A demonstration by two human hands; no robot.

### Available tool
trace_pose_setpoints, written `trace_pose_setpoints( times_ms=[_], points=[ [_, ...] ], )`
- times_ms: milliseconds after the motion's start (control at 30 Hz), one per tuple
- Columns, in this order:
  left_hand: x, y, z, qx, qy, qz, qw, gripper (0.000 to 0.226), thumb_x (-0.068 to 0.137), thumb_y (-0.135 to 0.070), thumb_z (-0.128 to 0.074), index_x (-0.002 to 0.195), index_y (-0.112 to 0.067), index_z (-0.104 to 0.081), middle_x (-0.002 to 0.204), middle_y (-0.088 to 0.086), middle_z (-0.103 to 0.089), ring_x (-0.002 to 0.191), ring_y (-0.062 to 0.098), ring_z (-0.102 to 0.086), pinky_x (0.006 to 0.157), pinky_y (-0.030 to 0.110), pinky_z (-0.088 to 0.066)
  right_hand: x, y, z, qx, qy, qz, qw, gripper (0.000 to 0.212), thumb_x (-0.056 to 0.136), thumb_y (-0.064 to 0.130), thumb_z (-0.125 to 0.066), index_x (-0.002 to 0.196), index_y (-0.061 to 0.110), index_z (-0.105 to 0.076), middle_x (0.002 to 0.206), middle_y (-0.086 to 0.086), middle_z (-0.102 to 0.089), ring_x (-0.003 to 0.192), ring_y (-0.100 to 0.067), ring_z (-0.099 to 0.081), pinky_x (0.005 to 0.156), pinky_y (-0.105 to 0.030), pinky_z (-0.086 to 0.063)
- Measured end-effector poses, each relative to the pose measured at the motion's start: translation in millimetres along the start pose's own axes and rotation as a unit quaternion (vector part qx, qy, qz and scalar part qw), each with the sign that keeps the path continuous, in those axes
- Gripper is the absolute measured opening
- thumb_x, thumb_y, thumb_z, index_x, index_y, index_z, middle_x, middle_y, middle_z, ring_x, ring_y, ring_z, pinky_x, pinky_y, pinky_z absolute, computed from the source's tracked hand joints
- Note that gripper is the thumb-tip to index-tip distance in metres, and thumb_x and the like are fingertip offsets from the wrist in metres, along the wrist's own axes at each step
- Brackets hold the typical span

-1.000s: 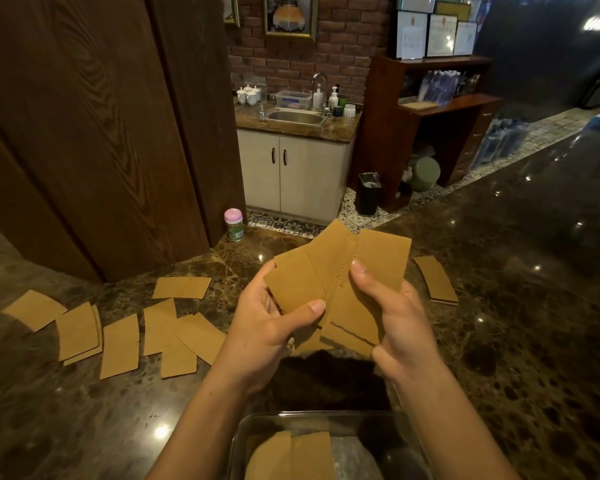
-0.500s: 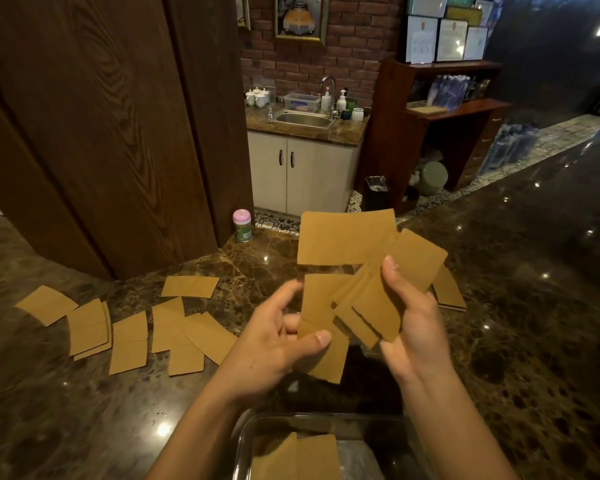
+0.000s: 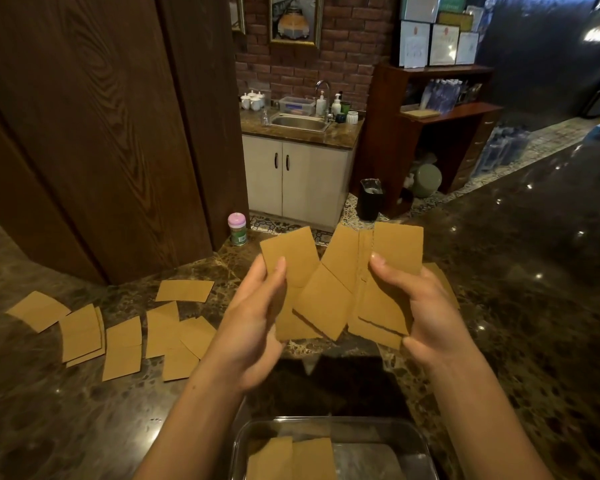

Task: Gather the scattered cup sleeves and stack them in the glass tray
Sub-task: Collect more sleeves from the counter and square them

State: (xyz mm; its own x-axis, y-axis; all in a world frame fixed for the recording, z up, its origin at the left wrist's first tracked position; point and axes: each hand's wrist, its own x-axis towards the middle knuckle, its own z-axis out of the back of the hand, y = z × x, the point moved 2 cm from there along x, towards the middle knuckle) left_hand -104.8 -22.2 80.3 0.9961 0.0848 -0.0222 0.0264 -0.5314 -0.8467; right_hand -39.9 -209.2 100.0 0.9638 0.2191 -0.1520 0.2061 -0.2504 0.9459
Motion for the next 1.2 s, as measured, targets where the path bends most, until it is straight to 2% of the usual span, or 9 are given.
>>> trace_pose_setpoints(
  times_ms=[167, 400, 533, 667, 800, 933, 1033, 1100, 1200],
  points=[
    [1, 7, -4, 0.082, -0.014, -0.032, 0.996, 0.045, 0.088, -0.006, -0.062, 0.131, -0.017, -0.056, 0.115, 0.006, -0.076, 0.106, 0.021, -0.072, 0.079, 0.028, -0.06, 0, 0, -1, -0.002, 0.032, -0.003, 0.999, 0.035, 0.075, 0.024, -0.076, 0.109, 0.02, -0.069, 0.09, 0.002, -0.083, 0.081, -0.013, -0.08, 0.074, -0.037, -0.058],
    [3, 1, -10, 0.071, -0.014, -0.018, 0.997, 0.034, 0.1, -0.01, -0.051, 0.133, -0.015, -0.054, 0.117, 0.011, -0.075, 0.106, 0.027, -0.072, 0.08, 0.039, -0.062, 0, 1, -2, 0.016, 0.059, 0.011, 0.998, 0.042, 0.082, 0.025, -0.071, 0.123, 0.016, -0.065, 0.106, -0.007, -0.081, 0.096, -0.023, -0.08, 0.077, -0.04, -0.063],
    [5, -2, -10, 0.049, -0.02, -0.019, 0.998, 0.04, 0.101, -0.013, -0.051, 0.139, -0.021, -0.049, 0.117, 0.016, -0.074, 0.095, 0.03, -0.073, 0.08, 0.044, -0.062, -2, 6, 7, 0.033, 0.055, 0.027, 0.998, 0.045, 0.078, 0.03, -0.072, 0.121, 0.018, -0.066, 0.098, -0.003, -0.078, 0.082, -0.015, -0.079, 0.065, -0.032, -0.063],
    [6, 2, -26, 0.027, 0.018, 0.021, 0.999, 0.04, 0.1, -0.035, -0.048, 0.139, -0.044, -0.053, 0.123, 0.007, -0.073, 0.106, 0.025, -0.071, 0.081, 0.041, -0.061, -3, -8, -6, 0.06, 0.083, 0.022, 0.995, 0.035, 0.091, 0.023, -0.069, 0.123, 0.012, -0.066, 0.109, -0.015, -0.077, 0.099, -0.03, -0.075, 0.086, -0.048, -0.062],
    [7, 13, -46, 0.067, 0.03, 0.041, 0.996, 0.037, 0.099, -0.048, -0.045, 0.135, -0.047, -0.057, 0.124, -0.005, -0.072, 0.113, 0.017, -0.07, 0.087, 0.038, -0.057, 0, -25, -28, 0.048, 0.052, 0.065, 0.995, 0.026, 0.09, 0.02, -0.056, 0.111, 0.019, -0.072, 0.104, -0.008, -0.075, 0.098, -0.024, -0.068, 0.088, -0.042, -0.054],
    [7, 20, -53, 0.002, 0.039, 0.059, 0.997, 0.049, 0.098, -0.051, -0.045, 0.144, -0.035, -0.05, 0.131, 0.006, -0.069, 0.122, 0.024, -0.065, 0.099, 0.043, -0.05, -1, -30, -40, -0.135, 0.011, 0.196, 0.971, 0.05, 0.083, 0.026, -0.049, 0.132, 0.03, -0.058, 0.139, -0.006, -0.054, 0.132, -0.024, -0.051, 0.111, -0.049, -0.046],
    [6, 19, -51, 0.021, 0.042, 0.043, 0.998, 0.048, 0.096, -0.05, -0.048, 0.142, -0.058, -0.038, 0.129, 0.008, -0.069, 0.115, 0.024, -0.068, 0.092, 0.044, -0.056, -2, -29, -41, -0.244, 0.014, 0.258, 0.935, 0.063, 0.093, 0.024, -0.049, 0.15, 0.043, -0.033, 0.166, 0.007, -0.019, 0.142, -0.005, -0.042, 0.114, -0.03, -0.044],
    [10, 13, -45, 0.048, 0.019, 0.01, 0.999, 0.042, 0.097, -0.048, -0.048, 0.132, -0.07, -0.041, 0.117, 0.014, -0.067, 0.097, 0.026, -0.072, 0.077, 0.042, -0.058, -5, -25, -35, -0.266, 0.051, 0.269, 0.924, 0.064, 0.093, 0.024, -0.065, 0.145, 0.046, -0.035, 0.169, 0.015, -0.01, 0.138, 0.015, -0.037, 0.11, -0.016, -0.043],
    [15, 5, -38, 0.026, 0.022, 0.009, 0.999, 0.037, 0.097, -0.046, -0.051, 0.13, -0.064, -0.048, 0.118, 0.011, -0.062, 0.078, 0.024, -0.064, 0.063, 0.038, -0.055, -11, -14, -18, -0.375, 0.181, 0.242, 0.876, 0.07, 0.074, 0.041, -0.091, 0.131, 0.049, -0.05, 0.168, 0.031, -0.002, 0.152, 0.011, -0.017, 0.118, -0.02, -0.028]
  ],
)
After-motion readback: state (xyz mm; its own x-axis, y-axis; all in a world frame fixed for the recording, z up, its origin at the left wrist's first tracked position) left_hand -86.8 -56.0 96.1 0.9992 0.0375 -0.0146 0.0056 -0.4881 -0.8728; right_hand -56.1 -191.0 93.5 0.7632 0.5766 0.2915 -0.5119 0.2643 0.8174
